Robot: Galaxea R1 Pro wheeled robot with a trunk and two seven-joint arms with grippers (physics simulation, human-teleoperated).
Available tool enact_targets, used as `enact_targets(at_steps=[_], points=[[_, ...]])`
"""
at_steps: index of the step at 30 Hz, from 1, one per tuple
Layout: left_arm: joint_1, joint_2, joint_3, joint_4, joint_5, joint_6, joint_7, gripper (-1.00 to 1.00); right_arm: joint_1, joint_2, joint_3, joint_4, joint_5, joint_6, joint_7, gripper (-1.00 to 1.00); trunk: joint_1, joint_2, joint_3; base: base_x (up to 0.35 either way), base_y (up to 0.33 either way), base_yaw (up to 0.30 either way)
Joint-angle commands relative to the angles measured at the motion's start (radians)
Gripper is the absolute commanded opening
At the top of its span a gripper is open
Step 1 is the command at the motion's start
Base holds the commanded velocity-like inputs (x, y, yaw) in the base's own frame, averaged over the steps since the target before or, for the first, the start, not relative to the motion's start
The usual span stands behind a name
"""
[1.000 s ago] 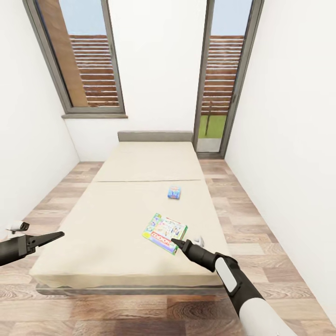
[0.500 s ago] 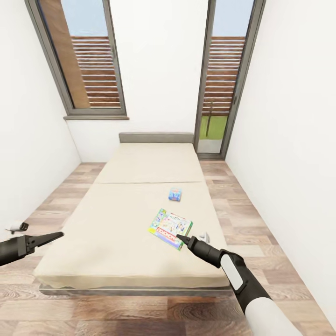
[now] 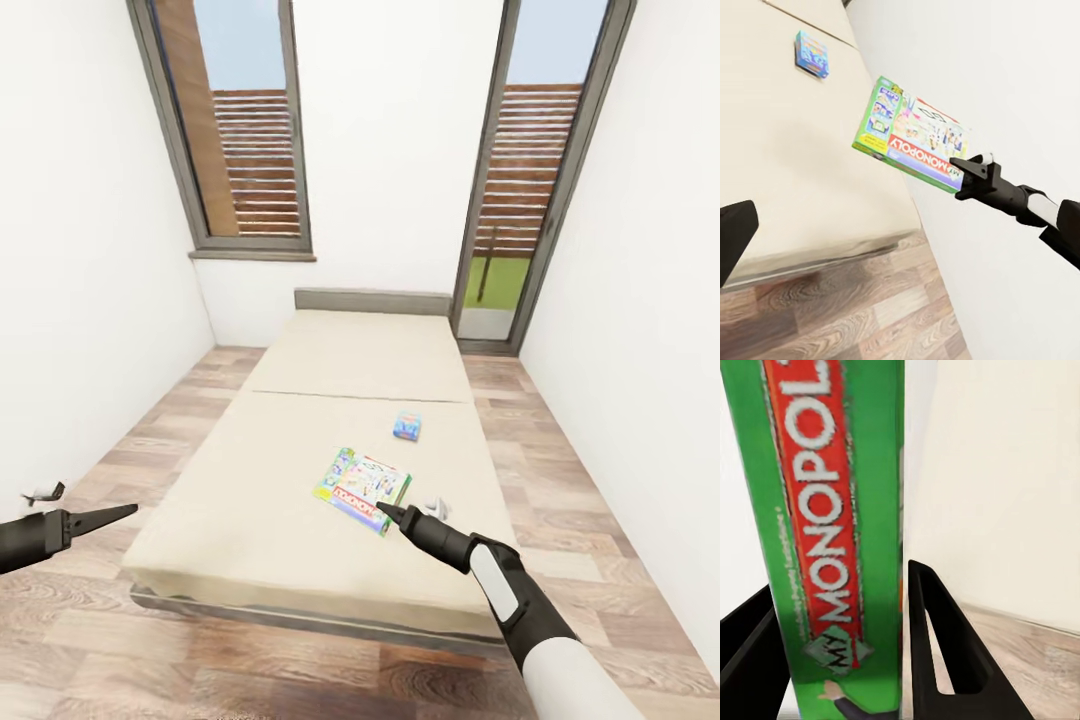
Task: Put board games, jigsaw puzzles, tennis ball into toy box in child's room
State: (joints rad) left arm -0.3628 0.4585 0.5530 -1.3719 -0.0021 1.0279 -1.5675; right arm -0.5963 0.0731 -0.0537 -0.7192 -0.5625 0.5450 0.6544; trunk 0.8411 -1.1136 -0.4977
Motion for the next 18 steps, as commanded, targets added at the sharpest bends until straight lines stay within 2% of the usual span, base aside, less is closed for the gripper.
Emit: enact_targets(at_steps=[1,7,13,18], points=[[-0.001,0.0,0.0,0.0,-0.001,0.011,-0.003,1.0,0.0,0.002,-0.004,0.0,-0.004,0.007,0.001,-1.0,-0.004,0.007,0.003,0.0,0.0,0.254],[-0.001,0.0,0.0,0.0,-0.002,0.012,-0.003,1.0,0.0,-0.001,0.038,0.0,-0.003,0.005,-0.004,-1.0,-0.027,0.049,0.027,0.0,0.0,0.255],[-0.001,0.0,-0.001,0.0,-0.002,0.013,-0.003,1.0,0.0,-0.002,0.049,0.0,-0.003,0.004,-0.005,-1.0,-0.05,0.091,0.052,0.0,0.0,0.255],[-0.001,-0.001,-0.001,0.0,-0.002,0.012,-0.003,1.0,0.0,-0.001,0.052,0.0,-0.003,-0.025,-0.005,-1.0,-0.069,0.126,0.072,0.0,0.0,0.255]])
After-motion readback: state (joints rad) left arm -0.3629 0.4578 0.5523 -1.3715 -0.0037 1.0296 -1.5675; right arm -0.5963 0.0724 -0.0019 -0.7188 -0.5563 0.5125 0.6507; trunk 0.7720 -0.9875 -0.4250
